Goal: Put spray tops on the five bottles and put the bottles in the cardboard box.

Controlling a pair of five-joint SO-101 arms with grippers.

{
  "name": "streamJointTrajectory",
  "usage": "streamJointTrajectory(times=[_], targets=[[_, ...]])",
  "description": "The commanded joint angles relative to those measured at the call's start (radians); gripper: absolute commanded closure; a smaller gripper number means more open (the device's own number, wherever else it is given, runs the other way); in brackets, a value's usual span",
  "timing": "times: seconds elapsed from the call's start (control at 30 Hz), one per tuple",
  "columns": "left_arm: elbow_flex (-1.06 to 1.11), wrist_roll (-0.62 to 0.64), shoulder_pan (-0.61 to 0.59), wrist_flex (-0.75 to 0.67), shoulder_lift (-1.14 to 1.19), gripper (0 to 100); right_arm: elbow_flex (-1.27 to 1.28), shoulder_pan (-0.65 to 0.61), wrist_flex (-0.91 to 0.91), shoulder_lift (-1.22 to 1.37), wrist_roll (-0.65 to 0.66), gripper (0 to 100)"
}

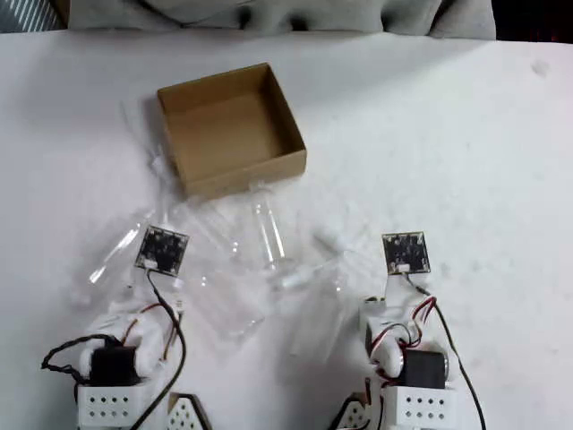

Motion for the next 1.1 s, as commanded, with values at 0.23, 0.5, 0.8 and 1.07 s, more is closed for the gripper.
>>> streamJointTrajectory(times=[0.23, 0.5, 0.8, 1.07], targets=[[-0.002, -0.005, 0.012, 0.005, -0.012, 98, 0.009, 0.005, 0.007, -0.012, 0.005, 98.4], [-0.002, -0.005, 0.012, 0.005, -0.012, 98, 0.009, 0.008, 0.007, -0.012, 0.005, 98.4], [-0.002, -0.005, 0.013, 0.005, -0.012, 98, 0.009, 0.002, 0.007, -0.012, 0.006, 98.4], [-0.026, -0.011, 0.01, -0.002, -0.012, 98, 0.009, 0.008, 0.005, -0.013, 0.006, 98.4]])
